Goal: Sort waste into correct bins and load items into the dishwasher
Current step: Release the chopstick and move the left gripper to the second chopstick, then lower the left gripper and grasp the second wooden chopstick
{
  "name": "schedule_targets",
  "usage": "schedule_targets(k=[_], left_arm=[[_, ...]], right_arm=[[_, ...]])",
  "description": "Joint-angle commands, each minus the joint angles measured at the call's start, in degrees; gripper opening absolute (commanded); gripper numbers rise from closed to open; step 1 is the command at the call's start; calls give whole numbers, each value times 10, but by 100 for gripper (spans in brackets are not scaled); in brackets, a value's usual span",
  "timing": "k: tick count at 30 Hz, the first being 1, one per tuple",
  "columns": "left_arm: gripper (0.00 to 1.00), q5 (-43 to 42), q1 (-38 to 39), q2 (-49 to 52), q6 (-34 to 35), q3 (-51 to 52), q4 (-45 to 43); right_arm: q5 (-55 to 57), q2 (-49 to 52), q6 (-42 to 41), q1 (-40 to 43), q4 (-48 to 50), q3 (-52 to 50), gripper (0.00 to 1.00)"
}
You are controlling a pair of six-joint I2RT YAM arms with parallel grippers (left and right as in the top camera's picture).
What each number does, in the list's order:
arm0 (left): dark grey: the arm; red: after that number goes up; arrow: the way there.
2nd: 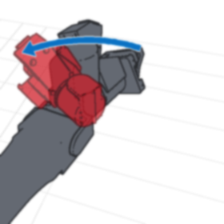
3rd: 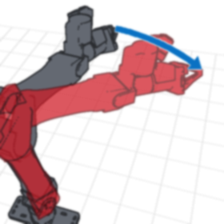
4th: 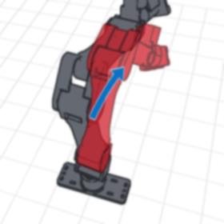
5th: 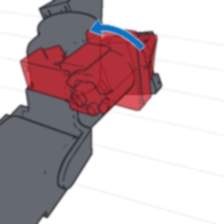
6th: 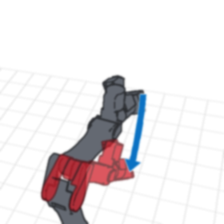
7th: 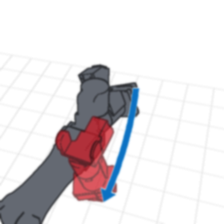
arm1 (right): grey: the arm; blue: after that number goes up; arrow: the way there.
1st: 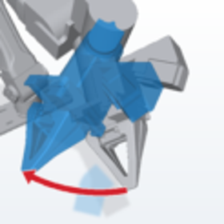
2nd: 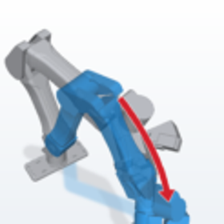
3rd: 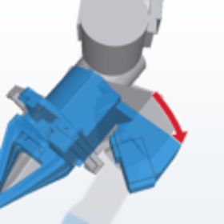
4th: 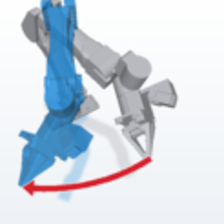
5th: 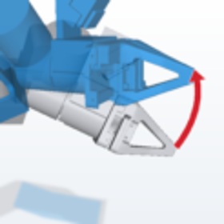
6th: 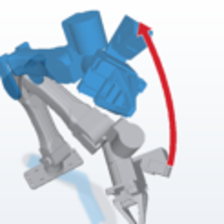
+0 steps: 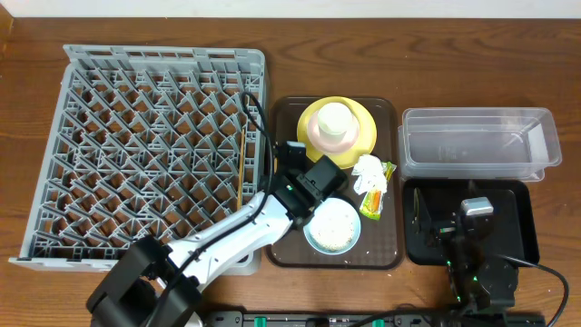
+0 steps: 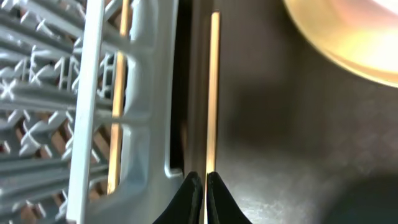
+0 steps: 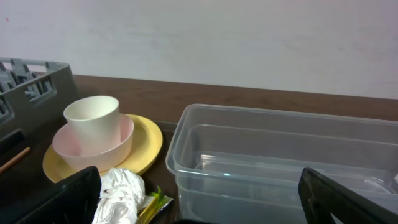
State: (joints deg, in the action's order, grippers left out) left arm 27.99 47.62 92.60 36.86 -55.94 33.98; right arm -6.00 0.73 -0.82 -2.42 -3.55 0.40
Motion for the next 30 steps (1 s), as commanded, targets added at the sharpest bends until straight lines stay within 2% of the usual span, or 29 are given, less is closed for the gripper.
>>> schedule_targets(k=[1,9,30], left_arm=[[8,29,12,30,70,3,15],[8,29,14,93,80,3,7],[8,10,14,102,80,13,-1]], right_arm=[[-3,0,-4,3,-1,-1,99],[-3,0,-4,3,-2,-1,99],[-3,0,-4,3,-2,-1,99]])
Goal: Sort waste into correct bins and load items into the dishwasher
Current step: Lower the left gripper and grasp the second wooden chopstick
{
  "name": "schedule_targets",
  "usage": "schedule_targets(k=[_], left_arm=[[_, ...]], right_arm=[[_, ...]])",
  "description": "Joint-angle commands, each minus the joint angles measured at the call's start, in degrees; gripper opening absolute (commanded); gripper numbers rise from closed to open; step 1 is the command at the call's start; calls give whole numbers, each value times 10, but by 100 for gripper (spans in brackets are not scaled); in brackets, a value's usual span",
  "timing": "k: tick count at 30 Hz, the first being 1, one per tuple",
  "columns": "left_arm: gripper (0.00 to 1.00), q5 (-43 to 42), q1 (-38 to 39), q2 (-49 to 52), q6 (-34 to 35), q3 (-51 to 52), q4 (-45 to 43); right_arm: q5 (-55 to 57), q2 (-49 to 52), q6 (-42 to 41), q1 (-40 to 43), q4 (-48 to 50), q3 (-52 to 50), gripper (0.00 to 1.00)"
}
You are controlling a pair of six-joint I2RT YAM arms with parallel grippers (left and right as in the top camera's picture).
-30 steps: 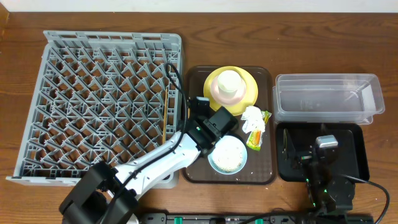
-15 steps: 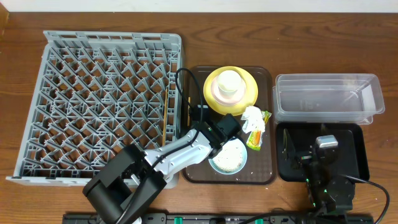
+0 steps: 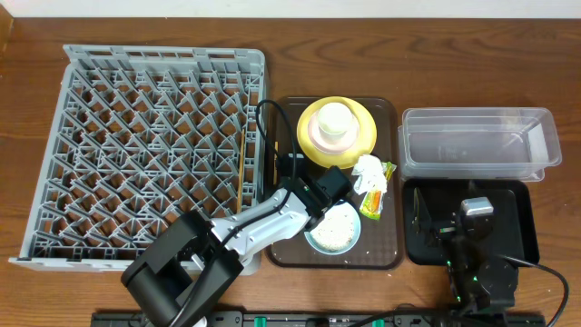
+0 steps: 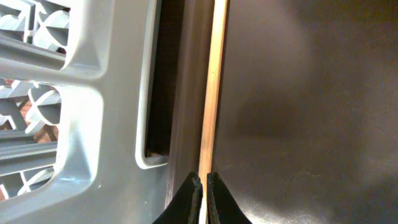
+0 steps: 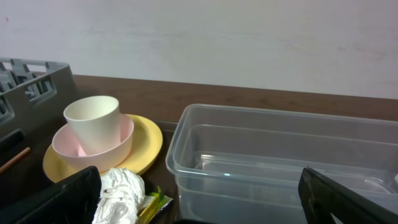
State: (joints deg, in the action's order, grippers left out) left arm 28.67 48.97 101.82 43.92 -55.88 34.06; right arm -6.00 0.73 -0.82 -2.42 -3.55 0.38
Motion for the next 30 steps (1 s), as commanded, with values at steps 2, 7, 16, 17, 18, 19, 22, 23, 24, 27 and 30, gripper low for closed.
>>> schedule_targets(k=[2,7,16,17,18,19,22,23,24,27,30], left_arm=[[8,3,1,9,10,13,-3],[8,3,1,9,10,13,-3],[11,3,1,10,10,32,-25],[12,2,1,10,10,34,-27],[12,3,1,10,10,37,-32],[12,3,0,10,10,38,-34],[13,-2,0,10,10,39,-36],[15,-12,0,10,10,39,-38],[17,-19,0,10,9,39,-40],[17,-28,0,10,9,40,-40],[17,-28,-1,10,9,42,-40]], right_arm=[[-3,0,-4,3,-2,-1,99],[-3,0,-4,3,-2,-1,99],[-3,0,-4,3,-2,-1,99],[-3,0,-4,3,-2,-1,99],[-3,0,-4,3,-1,-1,99],[-3,0,-4,3,-2,-1,99],[-3,0,-4,3,-2,-1,99],[-3,0,-4,3,-2,-1,99],[-3,0,-4,3,-1,-1,99],[-3,0,-4,3,-2,-1,99],[-3,0,-4,3,-2,-1,99]])
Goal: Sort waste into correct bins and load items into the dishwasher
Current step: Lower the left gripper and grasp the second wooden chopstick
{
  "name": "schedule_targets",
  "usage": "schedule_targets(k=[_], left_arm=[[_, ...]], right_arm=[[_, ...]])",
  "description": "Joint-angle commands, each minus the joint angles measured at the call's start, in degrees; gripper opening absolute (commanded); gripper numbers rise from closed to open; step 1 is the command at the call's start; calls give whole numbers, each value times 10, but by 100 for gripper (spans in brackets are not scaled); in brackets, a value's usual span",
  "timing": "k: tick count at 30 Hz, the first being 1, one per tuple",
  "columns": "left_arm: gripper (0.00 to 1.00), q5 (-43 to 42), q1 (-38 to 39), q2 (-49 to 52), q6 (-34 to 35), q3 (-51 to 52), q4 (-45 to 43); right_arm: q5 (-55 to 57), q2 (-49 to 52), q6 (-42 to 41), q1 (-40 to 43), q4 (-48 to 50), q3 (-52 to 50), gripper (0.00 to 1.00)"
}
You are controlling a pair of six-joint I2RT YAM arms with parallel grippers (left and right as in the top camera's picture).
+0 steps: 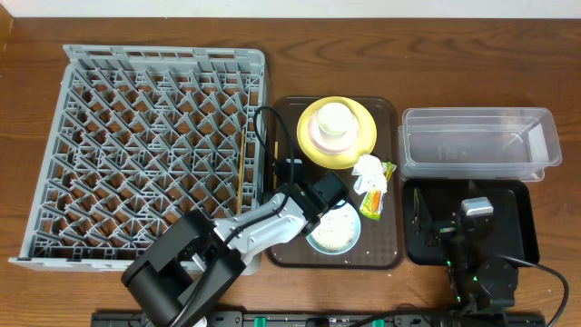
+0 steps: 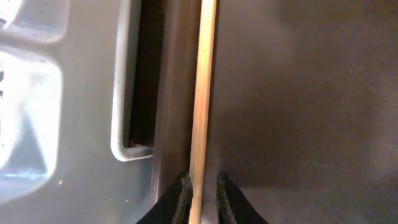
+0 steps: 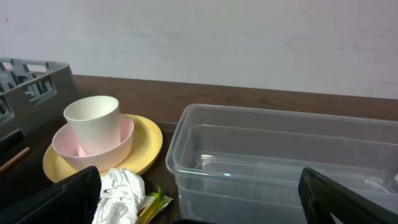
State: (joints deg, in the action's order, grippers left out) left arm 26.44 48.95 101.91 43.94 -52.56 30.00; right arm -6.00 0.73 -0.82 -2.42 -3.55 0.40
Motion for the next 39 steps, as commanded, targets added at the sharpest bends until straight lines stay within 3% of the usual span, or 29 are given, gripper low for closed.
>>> schedule_targets(k=[1,7,17,26,30,39], left_arm=[[17,-5,-1,9,9,9,1],[17,-28,-15,9,7,10,-2],[24,-152,-28,9,-86,14,-66],[24,-160,-28,9,-86,14,-72],[29,-159,-28,9,-86,14,-74],[30,-113,-28,9,-90,14,-117]], right_arm=[[-3,0,-4,3,-2,-1,99],[-3,0,-4,3,-1,-1,99],[-3,0,-4,3,-2,-1,99],[-3,0,-4,3,-2,-1,99],[-3,0,-4,3,-2,-1,99],[-3,0,-4,3,-2,-1,99]])
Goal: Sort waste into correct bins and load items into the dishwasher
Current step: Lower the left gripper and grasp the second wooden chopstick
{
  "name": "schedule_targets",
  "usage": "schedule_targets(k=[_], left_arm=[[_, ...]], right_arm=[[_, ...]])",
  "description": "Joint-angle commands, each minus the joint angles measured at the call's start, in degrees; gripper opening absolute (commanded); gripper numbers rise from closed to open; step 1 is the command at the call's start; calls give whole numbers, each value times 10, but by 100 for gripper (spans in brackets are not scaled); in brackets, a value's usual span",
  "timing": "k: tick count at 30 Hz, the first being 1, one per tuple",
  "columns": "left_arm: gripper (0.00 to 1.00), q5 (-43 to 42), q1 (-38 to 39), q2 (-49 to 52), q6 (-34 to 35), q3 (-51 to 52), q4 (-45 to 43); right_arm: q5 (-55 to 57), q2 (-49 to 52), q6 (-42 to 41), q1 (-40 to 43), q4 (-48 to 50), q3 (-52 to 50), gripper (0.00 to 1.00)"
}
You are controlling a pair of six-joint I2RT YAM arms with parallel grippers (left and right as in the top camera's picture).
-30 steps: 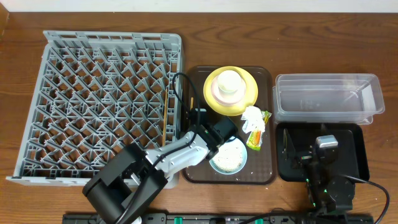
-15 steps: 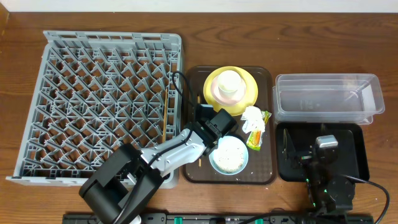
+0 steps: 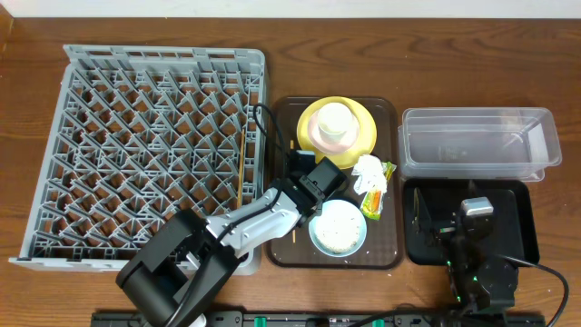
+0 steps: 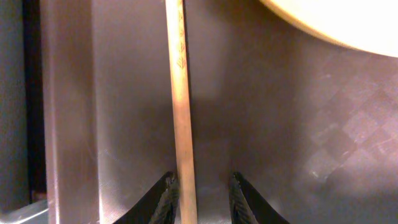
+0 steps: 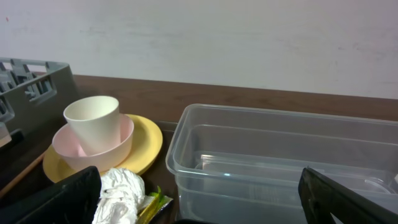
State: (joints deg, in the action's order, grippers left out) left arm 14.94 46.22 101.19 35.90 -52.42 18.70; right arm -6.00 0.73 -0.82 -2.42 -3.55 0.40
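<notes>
A wooden chopstick lies lengthwise on the brown tray, left of the yellow plate. My left gripper is low over the tray and open. The chopstick runs between its fingers, against the left fingertip and apart from the right one. In the overhead view the left gripper sits between the plate and a white bowl. A second chopstick lies in the grey dish rack. My right gripper stands open over the black bin, holding nothing.
The yellow plate carries a pink bowl with a white cup in it. A crumpled tissue and a green-yellow wrapper lie at the tray's right side. A clear plastic bin stands behind the black bin.
My left gripper has opened wider and sits farther up the tray, near the yellow plate. The chopstick now lies away from the tray's left wall. The right arm has not moved.
At first my left gripper was shut, tips beside the chopstick along the tray's left wall next to the rack. A second later it was lower and still shut. Then its fingers stood slightly apart around the chopstick. Now they are wide apart with the chopstick farther into the tray.
</notes>
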Motion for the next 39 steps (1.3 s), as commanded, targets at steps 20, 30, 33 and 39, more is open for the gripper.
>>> schedule_targets(k=[20,30,33,39], left_arm=[[28,-26,-40,63,-7,13,-26],[28,-41,-42,63,10,14,-11],[28,-56,-42,63,10,14,-12],[28,-116,-61,63,-13,14,-15]], right_arm=[[-3,0,-4,3,-2,-1,99],[-3,0,-4,3,-2,-1,99],[-3,0,-4,3,-2,-1,99],[-3,0,-4,3,-2,-1,99]])
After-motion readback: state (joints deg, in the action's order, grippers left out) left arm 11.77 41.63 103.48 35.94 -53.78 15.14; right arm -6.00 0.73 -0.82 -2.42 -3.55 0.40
